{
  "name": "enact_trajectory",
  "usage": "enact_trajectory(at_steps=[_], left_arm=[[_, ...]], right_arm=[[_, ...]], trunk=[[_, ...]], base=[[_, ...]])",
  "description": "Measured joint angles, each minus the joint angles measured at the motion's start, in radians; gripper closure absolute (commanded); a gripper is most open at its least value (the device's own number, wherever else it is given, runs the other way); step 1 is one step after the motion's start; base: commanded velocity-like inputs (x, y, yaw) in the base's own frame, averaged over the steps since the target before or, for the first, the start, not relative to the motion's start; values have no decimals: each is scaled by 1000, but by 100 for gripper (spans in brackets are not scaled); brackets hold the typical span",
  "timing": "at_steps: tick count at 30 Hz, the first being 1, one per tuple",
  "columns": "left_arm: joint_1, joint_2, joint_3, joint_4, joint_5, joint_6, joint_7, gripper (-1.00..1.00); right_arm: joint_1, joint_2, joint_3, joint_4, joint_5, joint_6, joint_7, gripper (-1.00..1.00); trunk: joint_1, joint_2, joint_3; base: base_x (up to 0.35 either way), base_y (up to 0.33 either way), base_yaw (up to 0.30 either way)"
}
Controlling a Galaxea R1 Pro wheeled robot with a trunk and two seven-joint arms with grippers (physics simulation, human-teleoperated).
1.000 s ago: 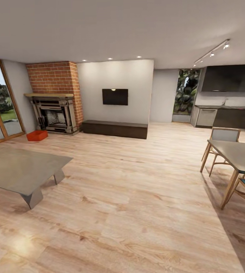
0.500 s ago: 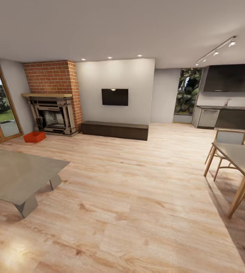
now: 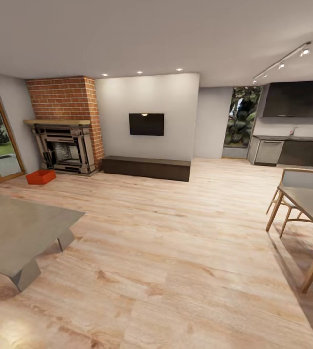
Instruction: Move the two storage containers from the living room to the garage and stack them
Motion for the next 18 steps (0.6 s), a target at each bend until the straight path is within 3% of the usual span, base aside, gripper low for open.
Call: enact_trajectory(at_steps=[18], left_arm=[[0,-16,0,0,-2,-2,-1,-100]], right_arm=[[0,0,0,0,0,0,0,-100]], trunk=[[0,0,0]], base=[[324,0,0]])
